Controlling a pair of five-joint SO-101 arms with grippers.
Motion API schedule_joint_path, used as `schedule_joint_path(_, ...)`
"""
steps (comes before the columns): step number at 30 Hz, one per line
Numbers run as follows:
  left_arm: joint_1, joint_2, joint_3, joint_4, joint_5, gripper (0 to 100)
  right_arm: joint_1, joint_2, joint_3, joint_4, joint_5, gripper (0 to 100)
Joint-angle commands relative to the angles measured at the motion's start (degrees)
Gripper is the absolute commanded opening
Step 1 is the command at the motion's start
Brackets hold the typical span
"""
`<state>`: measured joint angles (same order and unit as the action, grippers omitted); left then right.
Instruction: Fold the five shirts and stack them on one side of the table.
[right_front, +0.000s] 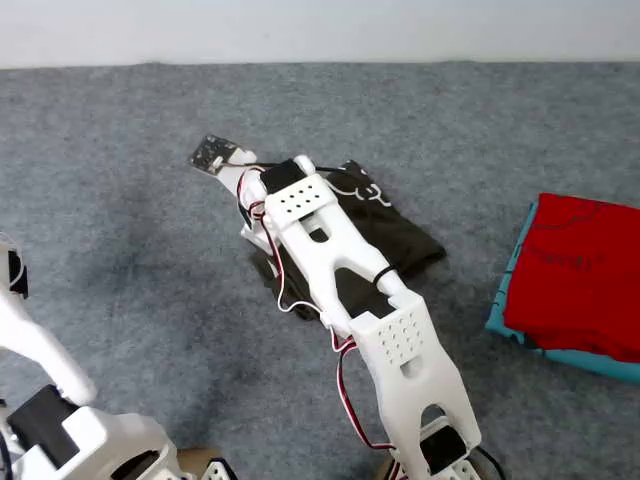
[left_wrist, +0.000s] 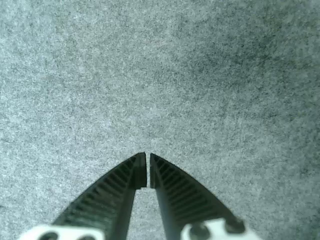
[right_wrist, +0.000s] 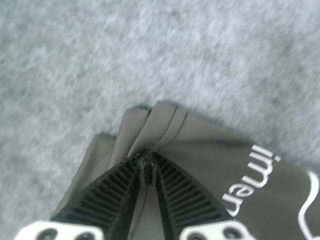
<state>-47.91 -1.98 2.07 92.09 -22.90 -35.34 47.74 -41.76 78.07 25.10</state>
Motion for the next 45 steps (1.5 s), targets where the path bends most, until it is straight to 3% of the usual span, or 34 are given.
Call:
schedule_joint_path(1,0.1,-2.4,-0.2,-0.7,0.1,2,-0.3,-2.9,-2.9,4.9,-0.7,0.9)
schedule_joint_path(9,0.4,-2.4,-0.2,-0.7,0.1,2,-0.4,-12.8,-2.9,13.1,-1.2,0.9)
schedule_joint_path(17,0.4,-2.4,-0.2,-0.7,0.1,2,1.9,-19.6,-2.8,25.0,-13.4,0.9)
schedule_joint_path(24,0.4,-2.4,-0.2,-0.9,0.1,2,8.8,-25.9,-2.5,24.9,-31.8,0.9)
schedule_joint_path(31,0.4,-2.4,-0.2,-0.7,0.1,2,11.2,-29.0,-0.1,25.0,-59.7,1.2)
schedule_joint_path(34,0.1,-2.6,-0.3,-0.6,0.1,2,9.3,-30.8,7.0,24.9,-68.9,11.7)
schedule_joint_path(38,0.0,-2.8,-0.3,-0.5,0.1,2,5.8,-30.8,13.5,24.6,-76.2,44.4)
schedule_joint_path(40,0.1,-2.6,-0.3,-0.4,0.1,2,4.5,-28.7,14.1,23.4,-80.4,55.0)
schedule_joint_path(45,0.3,-2.5,-0.4,-0.2,-0.1,2,5.9,-21.8,14.1,15.1,-85.7,48.0)
